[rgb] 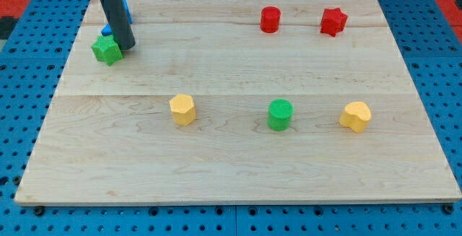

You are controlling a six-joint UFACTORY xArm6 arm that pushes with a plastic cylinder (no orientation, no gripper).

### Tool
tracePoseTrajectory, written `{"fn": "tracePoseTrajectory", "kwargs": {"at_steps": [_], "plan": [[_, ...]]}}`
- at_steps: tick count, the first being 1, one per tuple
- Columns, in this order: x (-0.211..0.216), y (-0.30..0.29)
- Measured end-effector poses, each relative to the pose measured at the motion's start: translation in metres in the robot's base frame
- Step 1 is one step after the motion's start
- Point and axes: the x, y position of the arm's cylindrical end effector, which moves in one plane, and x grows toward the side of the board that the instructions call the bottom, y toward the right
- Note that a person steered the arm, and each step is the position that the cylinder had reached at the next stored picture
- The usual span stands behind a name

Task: Move yellow hexagon to the bottom of the green star

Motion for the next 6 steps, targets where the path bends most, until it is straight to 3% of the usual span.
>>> {"fn": "tracePoseTrajectory", "kwargs": {"at_steps": [2,3,4,6], "plan": [[0.097,0.158],[0.12,0.189],[0.16,0.126],[0.104,0.026]]}}
